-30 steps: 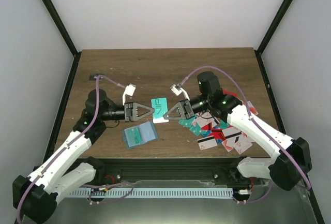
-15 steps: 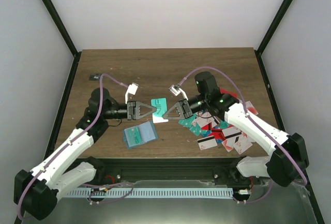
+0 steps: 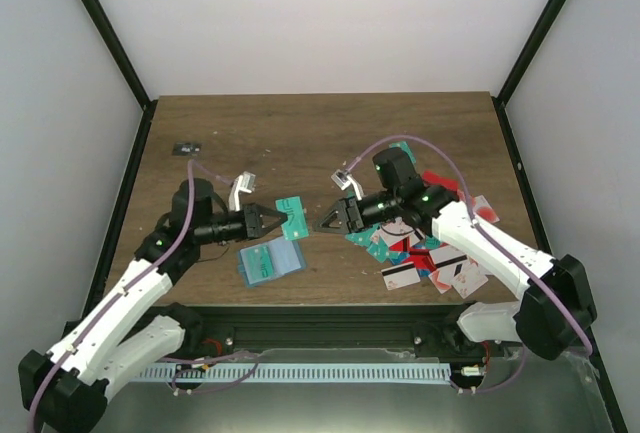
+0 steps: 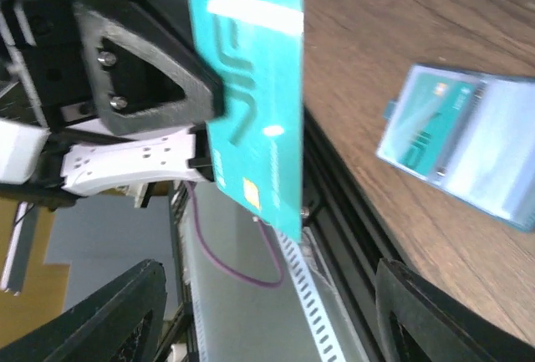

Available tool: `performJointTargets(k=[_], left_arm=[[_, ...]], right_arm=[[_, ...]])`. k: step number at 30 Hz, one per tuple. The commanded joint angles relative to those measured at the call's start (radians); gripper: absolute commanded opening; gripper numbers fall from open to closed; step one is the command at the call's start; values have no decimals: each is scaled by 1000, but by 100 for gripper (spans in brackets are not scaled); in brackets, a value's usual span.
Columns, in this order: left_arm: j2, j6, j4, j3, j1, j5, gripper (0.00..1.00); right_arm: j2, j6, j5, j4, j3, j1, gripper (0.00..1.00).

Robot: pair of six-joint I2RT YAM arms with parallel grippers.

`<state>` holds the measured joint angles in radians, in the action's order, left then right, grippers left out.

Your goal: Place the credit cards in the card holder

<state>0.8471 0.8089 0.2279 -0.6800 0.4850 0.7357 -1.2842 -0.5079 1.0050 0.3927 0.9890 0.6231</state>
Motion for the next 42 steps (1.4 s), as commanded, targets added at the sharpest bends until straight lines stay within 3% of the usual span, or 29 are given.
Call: performJointTargets(k=[1, 7, 20, 25, 42], left_arm=[[-44, -80, 310, -7, -26, -235, 4], [-44, -36, 368, 70, -35, -372, 4], [61, 14, 179, 242, -39, -340, 4], [82, 9, 118, 283, -40, -332, 4], [198, 11, 35, 312, -55, -308, 4]], right_arm=[[1, -62, -120, -20, -64, -6, 71], [-54, -97, -206, -19, -74, -6, 70], [-174, -126, -270, -55, -56, -6, 66], [-229, -130, -270, -77, -56, -6, 59], [-343, -127, -258, -122, -36, -6, 47]])
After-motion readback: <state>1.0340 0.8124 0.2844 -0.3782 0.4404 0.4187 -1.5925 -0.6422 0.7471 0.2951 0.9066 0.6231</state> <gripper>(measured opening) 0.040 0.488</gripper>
